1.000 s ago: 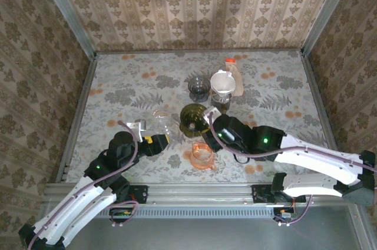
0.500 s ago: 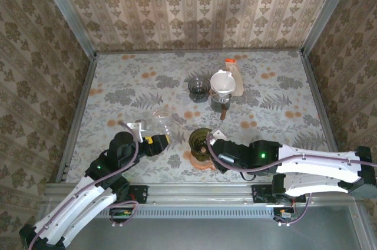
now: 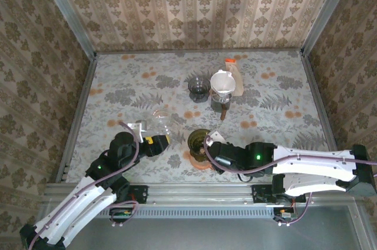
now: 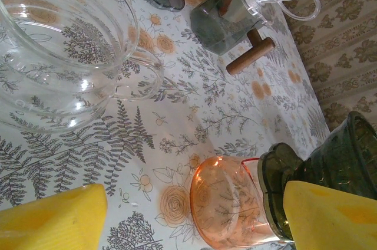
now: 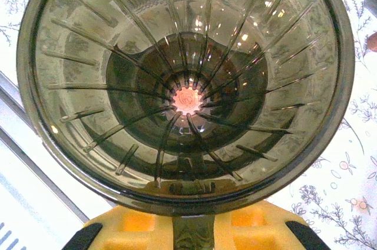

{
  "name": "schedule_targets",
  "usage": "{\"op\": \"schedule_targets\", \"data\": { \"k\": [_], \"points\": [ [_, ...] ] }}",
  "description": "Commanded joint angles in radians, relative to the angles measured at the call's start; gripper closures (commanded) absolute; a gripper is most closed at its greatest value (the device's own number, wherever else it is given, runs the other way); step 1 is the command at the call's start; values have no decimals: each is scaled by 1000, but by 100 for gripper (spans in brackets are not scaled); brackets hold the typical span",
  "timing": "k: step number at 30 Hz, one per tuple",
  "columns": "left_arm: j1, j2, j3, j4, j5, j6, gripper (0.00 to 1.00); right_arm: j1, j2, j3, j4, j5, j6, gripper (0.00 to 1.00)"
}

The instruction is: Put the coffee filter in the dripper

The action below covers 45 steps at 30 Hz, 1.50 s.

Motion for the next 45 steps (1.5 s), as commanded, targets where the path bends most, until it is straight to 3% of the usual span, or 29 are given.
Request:
{"op": "schedule_targets", "data": {
  "k": [1, 7, 12, 16, 25, 29, 32, 35, 41, 45],
  "points": [
    [6, -7, -14, 20, 9, 4, 20, 11, -3, -18, 12, 41, 31, 89],
    [7, -7, -15, 18, 6, 4, 20, 23, -3, -31, 18, 41, 44, 84],
    [7, -7, -15, 18, 8, 3, 20, 26, -10, -38, 27, 43, 54, 53],
    [7, -7, -15, 20, 9, 2, 20, 26, -35, -44, 26, 61, 68, 40],
    [7, -7, -12, 29, 11, -3, 20, 25, -164, 21, -22, 166, 69, 24],
    [6, -7, -12, 34, 14, -3, 20, -6, -167, 107, -87, 273, 47, 25],
    [7, -8, -14, 35, 13, -4, 20, -109, -149, 167, -121, 300, 8, 31],
    [7, -7, -18, 41, 15, -8, 20, -281, -149, 171, -45, 232, -67, 35],
    [8, -5, -21, 44, 15, -12, 20, -689, -77, 161, 134, 13, -132, 45],
    [9, -5, -19, 45, 16, -13, 20, -953, 41, 167, 265, -217, -126, 55]
  ]
}}
